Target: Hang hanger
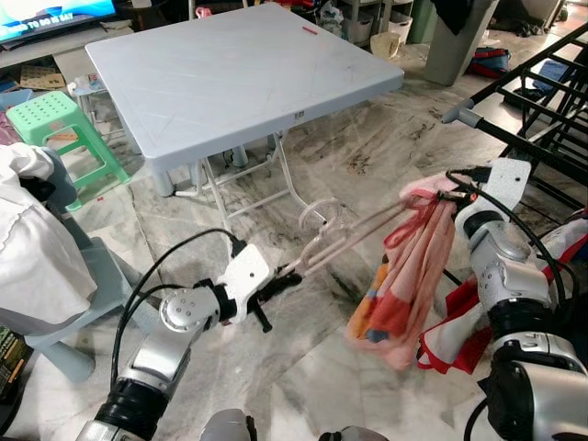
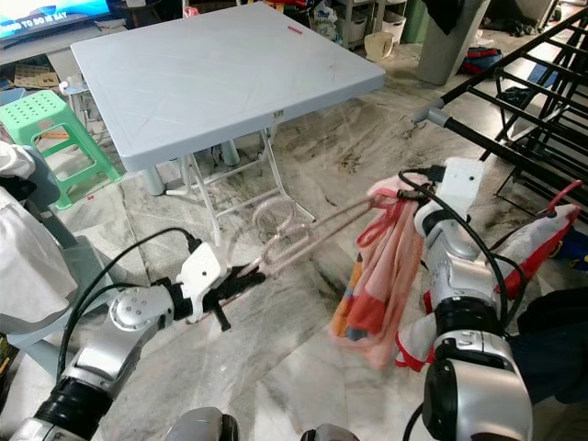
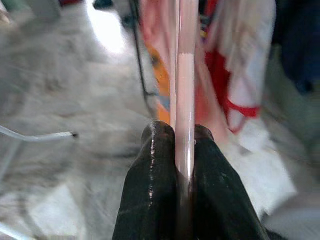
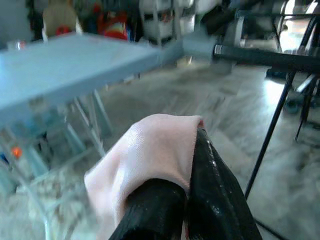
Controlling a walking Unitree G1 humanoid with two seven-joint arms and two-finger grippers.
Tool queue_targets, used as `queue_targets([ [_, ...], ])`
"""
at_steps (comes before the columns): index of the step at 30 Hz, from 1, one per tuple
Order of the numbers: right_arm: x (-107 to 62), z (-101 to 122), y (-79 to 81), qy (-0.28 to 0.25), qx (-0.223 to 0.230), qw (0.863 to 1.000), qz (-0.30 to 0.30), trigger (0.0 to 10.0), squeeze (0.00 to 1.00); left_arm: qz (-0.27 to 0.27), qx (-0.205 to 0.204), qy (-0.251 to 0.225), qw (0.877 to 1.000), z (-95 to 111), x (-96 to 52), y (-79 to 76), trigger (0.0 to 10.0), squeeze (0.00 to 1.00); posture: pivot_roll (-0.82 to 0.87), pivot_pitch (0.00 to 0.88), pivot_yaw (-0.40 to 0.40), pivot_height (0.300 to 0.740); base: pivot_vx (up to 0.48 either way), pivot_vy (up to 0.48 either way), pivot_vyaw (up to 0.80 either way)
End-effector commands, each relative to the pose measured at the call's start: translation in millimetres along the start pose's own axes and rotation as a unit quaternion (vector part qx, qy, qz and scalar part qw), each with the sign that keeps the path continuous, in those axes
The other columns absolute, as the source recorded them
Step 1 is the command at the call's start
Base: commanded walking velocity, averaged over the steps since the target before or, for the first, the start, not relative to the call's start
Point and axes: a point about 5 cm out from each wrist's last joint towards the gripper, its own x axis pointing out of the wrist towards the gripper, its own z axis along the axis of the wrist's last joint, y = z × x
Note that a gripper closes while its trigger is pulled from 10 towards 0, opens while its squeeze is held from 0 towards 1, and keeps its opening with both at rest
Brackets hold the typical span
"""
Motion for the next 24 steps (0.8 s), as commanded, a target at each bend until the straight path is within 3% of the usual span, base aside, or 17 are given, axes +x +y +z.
queue_targets([
  [1,5.3,20,7.8,-0.040,0.005,0.999,-0.003,0.0,0.00,-0.034,0.004,-0.011,0.999,7,-3.9,-6.3,0.0,0.00,-0.01,0.000,-0.010,0.740,0.000,0.000,0.00],
  [4,6.1,23,9.4,-0.050,-0.012,0.999,-0.018,0.0,0.00,-0.045,-0.001,0.003,0.999,1,-15.3,-11.2,0.0,0.00,-0.01,0.000,-0.012,0.740,0.000,0.000,0.00],
  [6,6.3,24,2.9,-0.052,-0.022,0.997,-0.045,0.0,0.00,-0.024,0.000,0.012,1.000,-4,-21.4,-7.7,0.0,0.00,0.00,0.000,-0.016,0.740,0.000,0.000,0.00],
  [10,4.6,23,-6.3,-0.051,-0.040,0.995,-0.072,0.0,0.00,0.063,0.010,0.027,0.998,-16,-33.5,6.3,0.0,0.00,0.01,0.000,-0.017,0.740,0.000,0.000,0.00],
  [11,3.0,21,-8.6,-0.051,-0.048,0.995,-0.074,0.0,0.00,0.108,0.003,0.021,0.994,-18,-35.8,12.2,0.0,0.00,0.01,0.000,-0.017,0.740,0.000,0.000,0.00],
  [13,1.2,19,-9.8,-0.049,-0.055,0.995,-0.071,0.0,0.00,0.149,-0.010,0.011,0.989,-19,-37.3,16.9,0.0,0.00,0.01,0.000,-0.017,0.740,0.000,0.000,0.00],
  [14,-0.1,18,-10.6,-0.049,-0.065,0.994,-0.069,0.0,0.00,0.167,-0.021,0.008,0.986,-20,-38.1,18.7,1.1,0.00,0.01,0.000,-0.018,0.740,0.000,0.000,0.00],
  [16,-1.6,18,-12.0,-0.050,-0.077,0.993,-0.068,0.0,0.00,0.185,-0.027,0.002,0.982,-19,-38.5,20.3,1.1,0.00,0.01,0.000,-0.018,0.740,0.000,0.000,0.00],
  [17,-4.4,16,-15.2,-0.050,-0.088,0.993,-0.069,0.0,0.00,0.213,-0.035,-0.005,0.976,-18,-38.6,22.2,3.3,0.00,0.01,0.000,-0.016,0.740,0.000,0.000,0.00],
  [18,-7.0,14,-18.2,-0.050,-0.096,0.992,-0.069,0.0,0.00,0.240,-0.042,-0.011,0.970,-17,-38.5,23.8,4.1,0.00,0.00,0.000,-0.015,0.740,0.000,0.000,0.00],
  [19,-9.7,11,-20.8,-0.047,-0.102,0.991,-0.068,0.0,0.00,0.265,-0.049,-0.014,0.963,-17,-38.3,24.8,7.9,0.00,0.00,0.000,-0.013,0.740,0.000,0.000,0.00],
  [20,-12.2,8,-22.7,-0.044,-0.106,0.991,-0.066,0.0,0.00,0.289,-0.053,-0.016,0.956,-17,-37.8,25.7,10.0,0.00,0.00,0.000,-0.013,0.740,0.000,0.000,0.00],
  [24,-21.8,-6,-15.4,-0.034,-0.122,0.992,-0.015,0.0,0.00,0.351,-0.082,-0.037,0.932,-14,-36.7,28.7,10.0,0.00,0.01,0.000,-0.008,0.740,0.000,0.000,0.00],
])
